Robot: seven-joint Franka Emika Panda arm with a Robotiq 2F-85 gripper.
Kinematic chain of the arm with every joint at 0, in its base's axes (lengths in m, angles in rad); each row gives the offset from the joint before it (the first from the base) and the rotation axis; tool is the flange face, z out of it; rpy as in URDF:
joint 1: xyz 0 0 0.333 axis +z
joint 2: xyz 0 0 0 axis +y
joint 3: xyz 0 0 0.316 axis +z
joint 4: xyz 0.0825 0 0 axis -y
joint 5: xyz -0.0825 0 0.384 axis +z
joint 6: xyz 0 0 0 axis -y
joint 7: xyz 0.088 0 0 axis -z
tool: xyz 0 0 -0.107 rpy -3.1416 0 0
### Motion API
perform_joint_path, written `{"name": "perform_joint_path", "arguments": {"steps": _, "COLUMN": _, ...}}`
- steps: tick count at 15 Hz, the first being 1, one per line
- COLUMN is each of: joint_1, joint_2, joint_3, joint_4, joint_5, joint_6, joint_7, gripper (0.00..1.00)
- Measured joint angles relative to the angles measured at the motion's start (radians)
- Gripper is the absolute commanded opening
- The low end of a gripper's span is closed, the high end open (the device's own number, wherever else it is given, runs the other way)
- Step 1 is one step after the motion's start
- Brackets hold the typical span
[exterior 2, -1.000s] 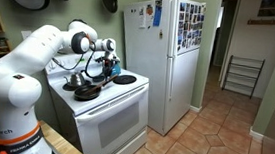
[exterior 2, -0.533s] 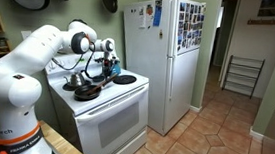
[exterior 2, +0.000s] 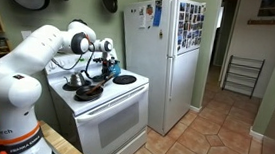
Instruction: Use the wooden spoon to stir the black pan
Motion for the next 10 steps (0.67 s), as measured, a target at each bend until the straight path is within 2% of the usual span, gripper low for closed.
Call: {"name": "perform_joint_path", "arguments": {"steps": 10, "joint_1": 0.0, "joint_2": 0.0, "joint_3": 0.025, "joint_4": -0.001, "joint_5": 0.0, "joint_6": 0.006, "joint_7": -0.079, "gripper": 0.04}}
